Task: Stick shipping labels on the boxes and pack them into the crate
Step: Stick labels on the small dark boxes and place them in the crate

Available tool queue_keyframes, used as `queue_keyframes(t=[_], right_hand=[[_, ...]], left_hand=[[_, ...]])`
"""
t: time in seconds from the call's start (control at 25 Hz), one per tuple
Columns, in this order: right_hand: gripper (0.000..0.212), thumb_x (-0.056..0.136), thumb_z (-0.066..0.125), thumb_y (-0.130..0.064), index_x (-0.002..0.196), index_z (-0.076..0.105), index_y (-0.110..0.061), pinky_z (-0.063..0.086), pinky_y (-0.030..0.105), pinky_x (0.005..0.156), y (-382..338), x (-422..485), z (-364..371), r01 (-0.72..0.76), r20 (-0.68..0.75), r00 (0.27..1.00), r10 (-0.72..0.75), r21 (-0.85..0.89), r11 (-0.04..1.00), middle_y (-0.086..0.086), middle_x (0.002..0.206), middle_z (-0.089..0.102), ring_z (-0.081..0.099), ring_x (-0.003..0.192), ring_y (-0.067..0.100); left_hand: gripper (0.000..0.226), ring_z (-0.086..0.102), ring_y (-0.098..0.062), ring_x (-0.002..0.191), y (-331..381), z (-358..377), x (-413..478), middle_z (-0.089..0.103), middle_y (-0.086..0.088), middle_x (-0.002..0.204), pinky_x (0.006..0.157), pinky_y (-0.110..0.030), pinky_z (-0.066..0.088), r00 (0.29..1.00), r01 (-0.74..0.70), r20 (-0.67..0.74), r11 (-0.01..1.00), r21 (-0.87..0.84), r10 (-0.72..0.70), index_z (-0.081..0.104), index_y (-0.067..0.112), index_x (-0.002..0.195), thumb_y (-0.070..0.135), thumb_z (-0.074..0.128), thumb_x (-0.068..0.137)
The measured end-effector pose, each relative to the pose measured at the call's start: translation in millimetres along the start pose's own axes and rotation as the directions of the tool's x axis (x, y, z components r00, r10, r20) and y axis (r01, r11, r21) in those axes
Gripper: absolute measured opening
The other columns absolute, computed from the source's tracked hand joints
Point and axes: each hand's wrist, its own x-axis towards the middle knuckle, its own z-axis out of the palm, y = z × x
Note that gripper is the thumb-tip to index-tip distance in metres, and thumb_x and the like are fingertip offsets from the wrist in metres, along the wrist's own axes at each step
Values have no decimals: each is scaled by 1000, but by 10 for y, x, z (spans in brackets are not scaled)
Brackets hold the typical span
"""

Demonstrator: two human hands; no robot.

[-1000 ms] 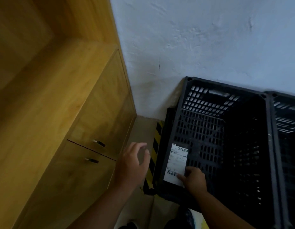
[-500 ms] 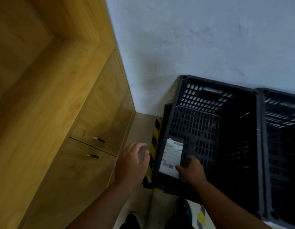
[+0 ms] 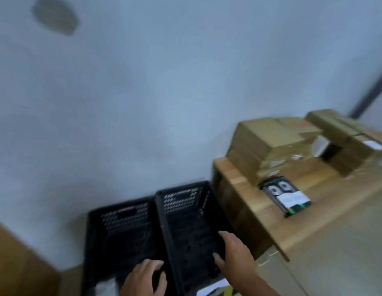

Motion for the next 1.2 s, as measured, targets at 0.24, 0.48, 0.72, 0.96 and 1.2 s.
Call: queue_keyframes(t=[0.24, 0.48, 0.72, 0.96, 1.2], right_hand=[[64, 89, 62, -48, 147, 40, -31, 40, 25, 106, 1522, -317, -1157, -30, -236, 971, 45, 63, 998, -9, 142, 51, 49, 130, 12], [63, 90, 60, -48, 146, 38, -31, 38, 27, 107, 2595, -108, -1720, -79, -255, 964, 76, -2, 997, -11, 143, 49, 46, 132, 11], [59, 90, 62, -47, 144, 42, -32, 39, 25, 104, 3338, 480, -2059, -124, -265, 956, 123, 16, 992, -12, 140, 51, 48, 129, 10], [54, 88, 67, -46, 137, 50, -29, 43, 24, 99, 4053, 1258, -2194, -90, -190, 976, 106, 92, 992, -11, 133, 56, 52, 125, 10], [52, 81, 75, -42, 130, 58, -31, 44, 19, 83, 4766, 2166, -2202, 25, -39, 999, -19, 158, 987, -12, 123, 63, 59, 111, 7]], left_hand=[[22, 48, 11, 107, 2229, 715, 502, 51, 33, 107, 96, -12, 40, 979, -194, 64, 981, -26, 195, 50, 53, 118, 52, 49, 97], [27, 48, 10, 108, 3336, 1379, 963, 52, 29, 110, 95, -12, 39, 957, -286, 30, 957, -38, 287, 53, 47, 122, 52, 48, 96], [33, 52, -2, 120, 3869, 1944, 1771, 57, 19, 126, 99, -19, 38, 951, -297, 88, 955, -14, 297, 56, 36, 128, 44, 49, 97], [32, 56, -3, 113, 4223, 2481, 2367, 60, 16, 123, 93, -23, 43, 980, -185, 77, 983, -2, 185, 58, 33, 124, 44, 52, 95], [33, 51, 1, 104, 4774, 3052, 2786, 54, 22, 116, 85, -15, 41, 999, -41, -18, 998, 46, 42, 56, 37, 125, 50, 51, 95]])
